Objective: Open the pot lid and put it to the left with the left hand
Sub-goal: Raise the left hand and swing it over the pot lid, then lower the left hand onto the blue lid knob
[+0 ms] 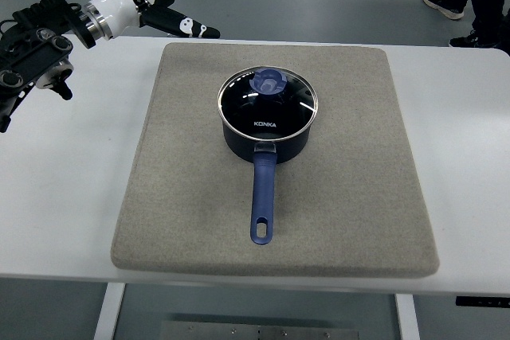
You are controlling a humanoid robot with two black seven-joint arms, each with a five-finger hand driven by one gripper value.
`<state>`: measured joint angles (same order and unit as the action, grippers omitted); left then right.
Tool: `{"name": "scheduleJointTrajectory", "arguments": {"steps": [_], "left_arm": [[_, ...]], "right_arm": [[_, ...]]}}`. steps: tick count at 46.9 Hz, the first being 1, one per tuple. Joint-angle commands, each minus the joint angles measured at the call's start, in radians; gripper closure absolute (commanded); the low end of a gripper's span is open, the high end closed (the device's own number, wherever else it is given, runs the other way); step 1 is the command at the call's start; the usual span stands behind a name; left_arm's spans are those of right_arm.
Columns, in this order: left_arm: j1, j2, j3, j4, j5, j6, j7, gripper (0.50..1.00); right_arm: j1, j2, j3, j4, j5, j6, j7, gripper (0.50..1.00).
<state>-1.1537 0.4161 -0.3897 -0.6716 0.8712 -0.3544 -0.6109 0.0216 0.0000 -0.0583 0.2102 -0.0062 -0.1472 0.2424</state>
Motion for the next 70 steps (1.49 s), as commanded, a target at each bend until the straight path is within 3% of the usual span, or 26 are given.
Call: {"name": "scheduleJointTrajectory", "arguments": {"steps": [1,13,26,45,70], "left_arm": [[-0.035,0.001,0.035,-0.037,0.092,0.0,0.0,0.521],[-0.144,-0.002,0.138,-0.063,0.342,0.0,0.0,0.529],[-0.267,-0.037,0.342,-0.069,0.404,0.0,0.0,0.538],[-0.287,-0.134,0.393,-0.048,0.566,0.015,0.0,0.542],[-0.284,-0.151,0.39,-0.04,0.667,0.018,0.0,0.649]], "right_arm": [[0.0,0.0,0.0,0.0,0.0,0.0,0.0,0.583],[0.0,0.0,0.0,0.0,0.0,0.0,0.0,0.583],[0.0,0.0,0.0,0.0,0.0,0.0,0.0,0.583],[0.0,0.0,0.0,0.0,0.0,0.0,0.0,0.583],[0.0,0.0,0.0,0.0,0.0,0.0,0.0,0.583]]}}
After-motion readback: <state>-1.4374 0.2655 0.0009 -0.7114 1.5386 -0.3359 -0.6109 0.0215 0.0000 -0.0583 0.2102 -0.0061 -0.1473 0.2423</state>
